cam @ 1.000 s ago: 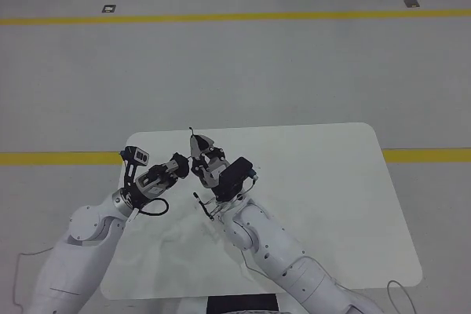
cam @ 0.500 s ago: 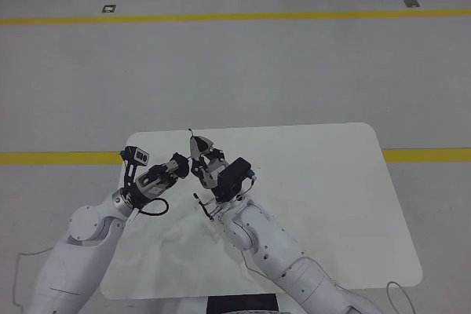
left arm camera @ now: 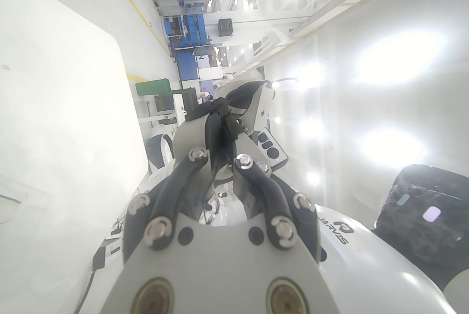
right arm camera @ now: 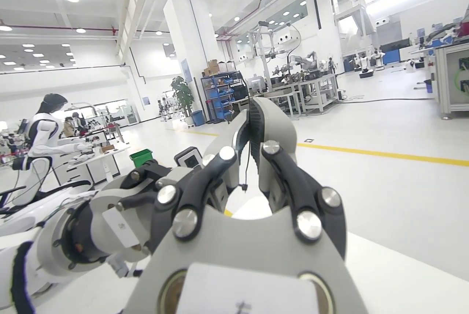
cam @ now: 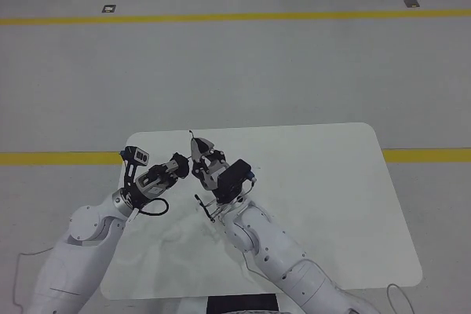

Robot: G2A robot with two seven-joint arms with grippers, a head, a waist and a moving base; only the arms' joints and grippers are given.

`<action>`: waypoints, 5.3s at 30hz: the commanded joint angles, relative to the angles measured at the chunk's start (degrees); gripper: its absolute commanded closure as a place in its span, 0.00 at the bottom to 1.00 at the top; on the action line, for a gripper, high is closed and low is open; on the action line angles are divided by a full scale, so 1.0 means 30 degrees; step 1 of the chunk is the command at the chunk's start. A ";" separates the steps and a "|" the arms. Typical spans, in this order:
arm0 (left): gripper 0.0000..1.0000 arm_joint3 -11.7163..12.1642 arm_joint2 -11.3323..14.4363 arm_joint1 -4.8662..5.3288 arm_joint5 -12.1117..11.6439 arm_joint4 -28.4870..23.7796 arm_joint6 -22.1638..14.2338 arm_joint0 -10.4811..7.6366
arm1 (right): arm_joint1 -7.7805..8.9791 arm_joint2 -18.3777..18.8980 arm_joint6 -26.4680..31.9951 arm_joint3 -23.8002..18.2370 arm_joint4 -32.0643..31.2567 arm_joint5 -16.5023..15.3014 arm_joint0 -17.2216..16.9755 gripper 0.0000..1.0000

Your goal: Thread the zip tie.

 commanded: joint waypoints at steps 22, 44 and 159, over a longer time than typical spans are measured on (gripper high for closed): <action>1.00 0.0000 0.0000 0.0000 0.0000 0.0000 0.0000 0.0000 | 0.0028 0.0098 0.0289 -0.0524 -0.0651 -0.0304 -0.0669 1.00; 1.00 0.0000 0.0000 0.0000 0.0000 0.0000 0.0000 0.0000 | -0.0165 -0.0073 0.0417 -0.0128 -0.0804 0.0149 -0.0451 1.00; 1.00 0.1118 -0.0634 -0.0412 0.8321 -1.1938 -0.1992 0.0220 | 0.3339 -0.2321 0.0451 0.0812 -0.5532 0.5116 0.1922 0.00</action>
